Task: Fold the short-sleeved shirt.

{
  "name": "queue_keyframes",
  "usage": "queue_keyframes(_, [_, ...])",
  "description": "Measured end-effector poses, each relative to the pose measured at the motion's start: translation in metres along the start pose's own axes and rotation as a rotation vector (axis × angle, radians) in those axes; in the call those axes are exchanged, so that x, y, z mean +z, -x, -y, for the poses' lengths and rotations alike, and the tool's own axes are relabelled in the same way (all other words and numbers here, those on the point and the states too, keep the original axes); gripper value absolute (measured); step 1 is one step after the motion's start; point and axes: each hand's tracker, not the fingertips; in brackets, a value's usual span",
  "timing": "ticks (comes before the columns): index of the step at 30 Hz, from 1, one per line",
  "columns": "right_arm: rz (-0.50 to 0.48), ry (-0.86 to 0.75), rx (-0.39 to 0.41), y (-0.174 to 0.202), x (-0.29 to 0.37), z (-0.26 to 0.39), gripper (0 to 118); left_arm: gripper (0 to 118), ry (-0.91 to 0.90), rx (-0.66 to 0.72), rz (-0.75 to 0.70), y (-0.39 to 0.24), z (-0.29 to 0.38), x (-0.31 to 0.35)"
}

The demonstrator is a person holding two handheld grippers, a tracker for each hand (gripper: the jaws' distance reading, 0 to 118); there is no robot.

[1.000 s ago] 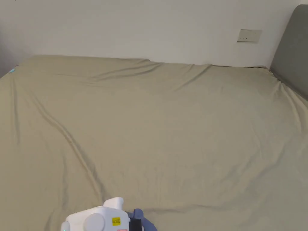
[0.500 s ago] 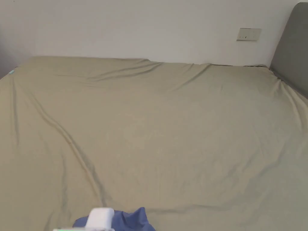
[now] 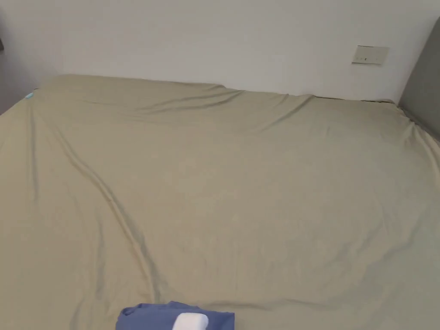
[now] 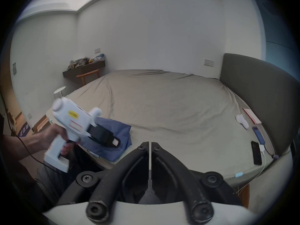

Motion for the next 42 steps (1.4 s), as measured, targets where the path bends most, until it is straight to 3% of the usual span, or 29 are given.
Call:
queue_keyframes(1, [0.007,0.003,0.034,0.008,-0.010,-0.006,2,84,-0.092,0.036,0.073,0.011,-0.002,0.025])
queue_keyframes(2, [0.001,0.007,0.061,0.015,-0.018,-0.011,2,103,-0.181,0.063,0.112,0.022,-0.001,0.048])
queue_keyframes(3, [-0.015,0.012,0.072,0.020,-0.026,-0.015,2,109,-0.284,0.075,0.129,0.030,0.002,0.071])
queue_keyframes(5, [-0.095,0.012,0.038,0.031,-0.046,-0.022,2,109,-0.418,0.146,0.098,0.065,0.002,0.108])
queue_keyframes(8, [-0.218,0.079,-0.061,0.047,-0.088,-0.031,1,109,-0.367,0.343,-0.011,0.132,-0.003,0.125])
queue_keyframes(10, [-0.212,0.126,-0.033,0.068,-0.122,-0.034,1,109,-0.314,0.432,0.048,0.161,0.001,0.132])
queue_keyframes(12, [-0.234,0.187,0.030,0.096,-0.165,-0.032,0,109,-0.308,0.417,0.110,0.158,0.010,0.128])
queue_keyframes(14, [-0.270,0.328,0.044,0.119,-0.208,-0.023,0,109,-0.262,0.376,0.157,0.161,0.010,0.115])
queue_keyframes(17, [-0.204,0.520,0.130,0.146,-0.260,0.008,0,109,-0.124,0.361,0.202,0.175,0.007,0.084])
queue_keyframes(18, [-0.198,0.513,0.135,0.149,-0.266,0.016,0,109,-0.111,0.358,0.216,0.176,0.006,0.075])
queue_keyframes(19, [-0.214,0.395,0.109,0.145,-0.256,0.012,0,109,-0.082,0.356,0.228,0.173,0.004,0.064])
queue_keyframes(23, [-0.289,0.442,0.041,0.121,-0.241,0.001,0,109,-0.148,0.310,0.379,0.168,-0.003,0.052])
queue_keyframes(24, [-0.287,0.447,0.042,0.114,-0.246,0.003,0,105,-0.106,0.362,0.425,0.168,-0.007,0.047])
queue_keyframes(25, [-0.296,0.447,0.022,0.109,-0.246,0.003,0,93,-0.068,0.420,0.459,0.167,-0.011,0.038])
queue_keyframes(26, [-0.306,0.444,-0.017,0.106,-0.246,0.002,0,74,-0.033,0.452,0.447,0.164,-0.012,0.028])
queue_keyframes(27, [-0.301,0.447,-0.037,0.104,-0.246,0.002,0,42,-0.045,0.412,0.365,0.174,-0.011,0.014])
queue_keyframes(28, [-0.284,0.456,-0.045,0.102,-0.246,0.006,0,42,-0.074,0.368,0.322,0.177,-0.006,0.008])
queue_keyframes(30, [-0.297,0.442,-0.077,0.096,-0.243,0.008,0,40,-0.085,0.499,0.461,0.192,-0.005,0.011])
queue_keyframes(31, [-0.308,0.431,-0.092,0.094,-0.240,0.007,0,38,-0.084,0.497,0.443,0.188,-0.004,0.016])
queue_keyframes(33, [-0.312,0.431,-0.086,0.093,-0.233,0.006,0,36,-0.076,0.367,0.382,0.184,-0.006,0.027])
queue_keyframes(37, [-0.300,0.357,-0.078,0.085,-0.207,-0.008,0,35,-0.016,0.234,0.303,0.186,-0.025,0.058])
queue_keyframes(42, [-0.246,0.277,-0.154,0.066,-0.176,-0.041,0,34,-0.041,0.171,0.244,0.215,-0.046,0.124])
